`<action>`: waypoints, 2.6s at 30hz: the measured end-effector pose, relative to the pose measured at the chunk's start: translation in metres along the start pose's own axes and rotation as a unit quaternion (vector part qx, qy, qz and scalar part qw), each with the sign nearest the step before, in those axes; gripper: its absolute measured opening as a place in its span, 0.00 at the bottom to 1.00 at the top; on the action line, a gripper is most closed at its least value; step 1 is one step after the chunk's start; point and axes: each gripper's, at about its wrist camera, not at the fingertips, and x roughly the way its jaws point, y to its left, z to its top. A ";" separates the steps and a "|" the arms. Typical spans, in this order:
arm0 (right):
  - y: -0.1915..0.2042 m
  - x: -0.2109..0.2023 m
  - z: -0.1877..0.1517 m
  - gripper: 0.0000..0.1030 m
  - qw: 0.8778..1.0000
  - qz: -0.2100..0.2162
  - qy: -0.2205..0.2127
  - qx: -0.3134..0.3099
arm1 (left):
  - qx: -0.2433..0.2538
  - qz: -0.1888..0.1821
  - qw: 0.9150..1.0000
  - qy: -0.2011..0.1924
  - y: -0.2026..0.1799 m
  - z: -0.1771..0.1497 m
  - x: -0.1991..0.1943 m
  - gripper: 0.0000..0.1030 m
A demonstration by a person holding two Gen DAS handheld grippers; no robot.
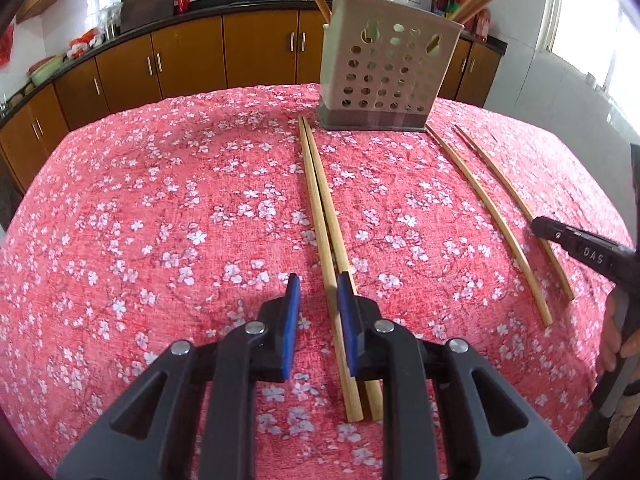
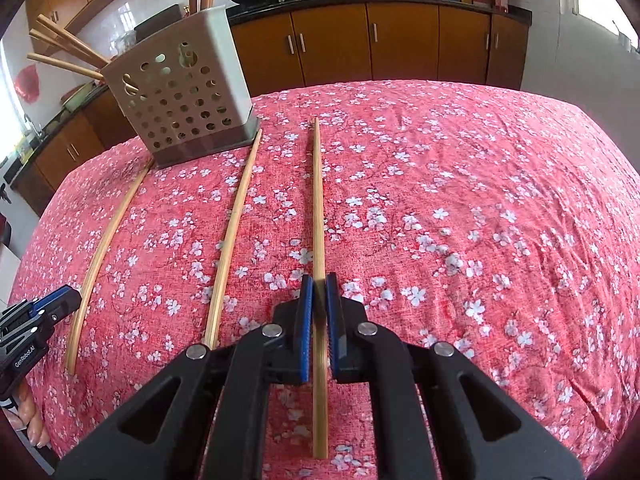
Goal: Organize utensils
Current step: 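Lower the right tool onto a chopstick and close it while the left tool grasps another, then hold the grasped chopsticks against the cloth with both tools, then lift both held chopsticks upright and carry them over the metal holder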
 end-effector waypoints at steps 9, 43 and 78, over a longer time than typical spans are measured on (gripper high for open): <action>0.007 -0.001 -0.003 0.08 1.000 -0.001 -0.001 -0.016 | -0.007 0.033 0.999 0.006 0.000 0.004 0.010 0.08; -0.024 0.004 0.010 0.08 0.999 -0.042 -0.012 0.004 | -0.124 0.055 0.991 -0.008 0.079 0.015 0.008 0.10; -0.027 -0.006 0.002 0.09 0.999 -0.031 -0.013 0.021 | -0.089 0.065 0.994 0.000 0.067 0.008 0.003 0.11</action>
